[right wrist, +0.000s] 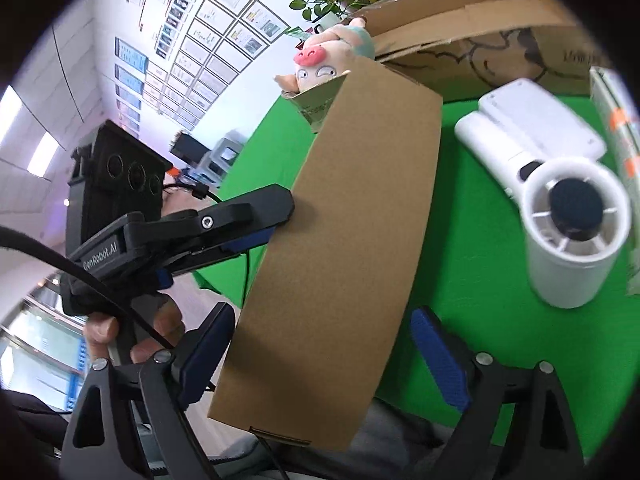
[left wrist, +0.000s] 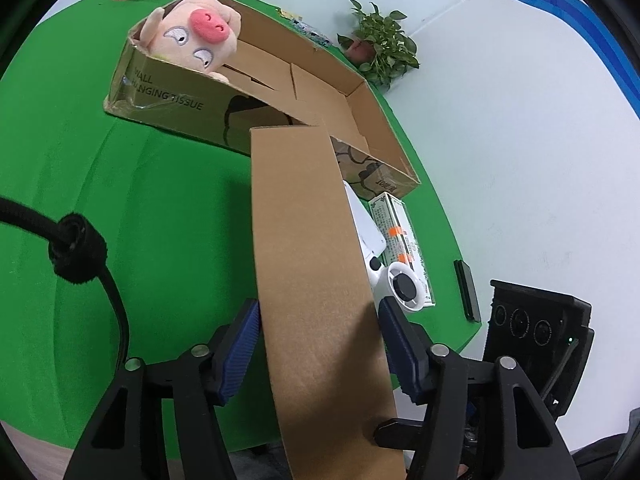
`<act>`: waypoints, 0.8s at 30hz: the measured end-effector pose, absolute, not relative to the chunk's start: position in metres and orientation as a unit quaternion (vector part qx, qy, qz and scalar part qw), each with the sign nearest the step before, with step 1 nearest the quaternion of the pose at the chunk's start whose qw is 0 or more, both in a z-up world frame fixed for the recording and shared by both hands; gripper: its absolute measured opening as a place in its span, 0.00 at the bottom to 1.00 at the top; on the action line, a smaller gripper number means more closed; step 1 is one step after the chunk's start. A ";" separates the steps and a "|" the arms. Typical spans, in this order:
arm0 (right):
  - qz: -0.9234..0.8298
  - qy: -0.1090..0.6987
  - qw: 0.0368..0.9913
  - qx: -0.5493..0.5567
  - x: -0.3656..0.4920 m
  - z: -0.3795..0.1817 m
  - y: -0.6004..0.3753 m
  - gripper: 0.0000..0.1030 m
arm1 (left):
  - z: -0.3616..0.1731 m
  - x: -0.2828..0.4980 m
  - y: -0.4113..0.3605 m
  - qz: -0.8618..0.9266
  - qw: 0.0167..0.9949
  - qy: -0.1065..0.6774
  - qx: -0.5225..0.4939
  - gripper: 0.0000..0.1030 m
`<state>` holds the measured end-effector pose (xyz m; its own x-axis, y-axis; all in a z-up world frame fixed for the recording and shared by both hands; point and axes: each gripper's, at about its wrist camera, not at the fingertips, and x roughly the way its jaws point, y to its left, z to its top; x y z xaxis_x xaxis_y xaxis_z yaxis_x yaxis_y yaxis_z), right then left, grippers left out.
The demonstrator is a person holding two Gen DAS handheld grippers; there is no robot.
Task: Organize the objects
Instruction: 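Tilt the long brown box with the left tool, turning its open side up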
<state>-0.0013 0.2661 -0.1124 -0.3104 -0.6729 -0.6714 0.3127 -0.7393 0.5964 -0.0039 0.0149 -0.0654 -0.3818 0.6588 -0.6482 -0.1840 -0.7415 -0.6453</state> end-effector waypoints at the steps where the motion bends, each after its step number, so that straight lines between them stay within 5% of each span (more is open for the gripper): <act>1: -0.794 -0.174 0.309 0.495 0.000 -0.109 0.268 0.88 | -0.064 -0.004 0.017 0.793 0.270 -0.241 -0.491 0.29; 20: -0.866 -0.044 0.230 0.441 0.027 -0.083 0.277 0.88 | -0.053 -0.005 0.099 0.778 0.343 -0.193 -0.490 0.15; 24: -0.885 -0.026 0.192 0.424 0.028 -0.079 0.290 0.78 | -0.056 -0.007 0.121 0.771 0.360 -0.176 -0.496 0.15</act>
